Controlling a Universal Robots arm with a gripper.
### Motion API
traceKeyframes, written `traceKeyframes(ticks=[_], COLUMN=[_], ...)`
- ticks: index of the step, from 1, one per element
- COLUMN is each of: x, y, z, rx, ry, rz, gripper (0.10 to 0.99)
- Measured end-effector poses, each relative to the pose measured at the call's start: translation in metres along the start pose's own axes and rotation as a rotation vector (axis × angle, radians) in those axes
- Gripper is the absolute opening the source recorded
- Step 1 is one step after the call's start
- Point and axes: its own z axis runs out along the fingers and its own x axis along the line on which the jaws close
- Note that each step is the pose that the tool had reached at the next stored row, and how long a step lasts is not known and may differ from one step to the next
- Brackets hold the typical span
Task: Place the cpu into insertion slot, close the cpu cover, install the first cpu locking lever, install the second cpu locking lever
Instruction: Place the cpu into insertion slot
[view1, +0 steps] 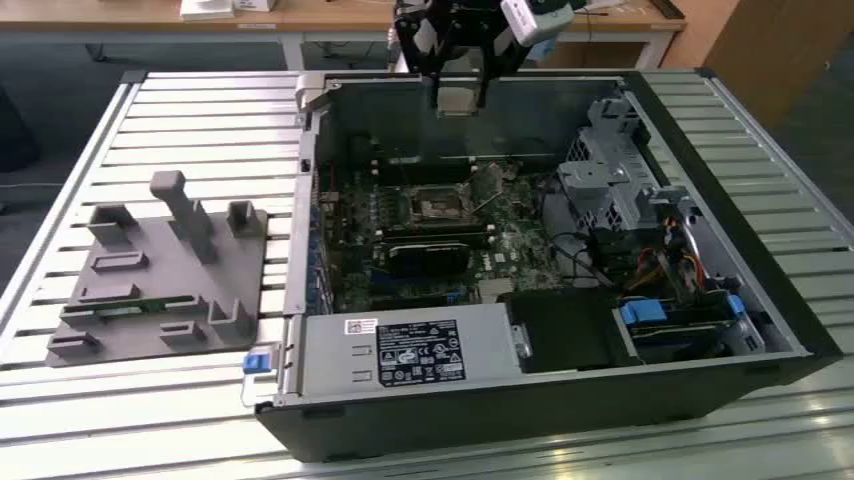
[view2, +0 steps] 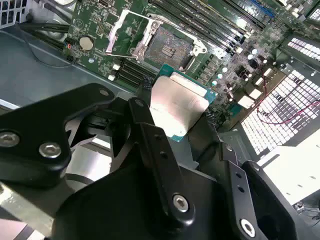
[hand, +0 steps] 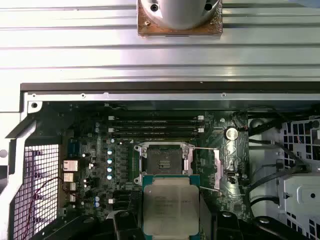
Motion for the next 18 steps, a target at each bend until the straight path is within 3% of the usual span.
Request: traceKeyframes(ticks=[18], x=[0.0000], y=[0.0000], z=[0.0000], rx=[0.000], ry=[-0.0012], rz=[0.014], gripper=[0.541])
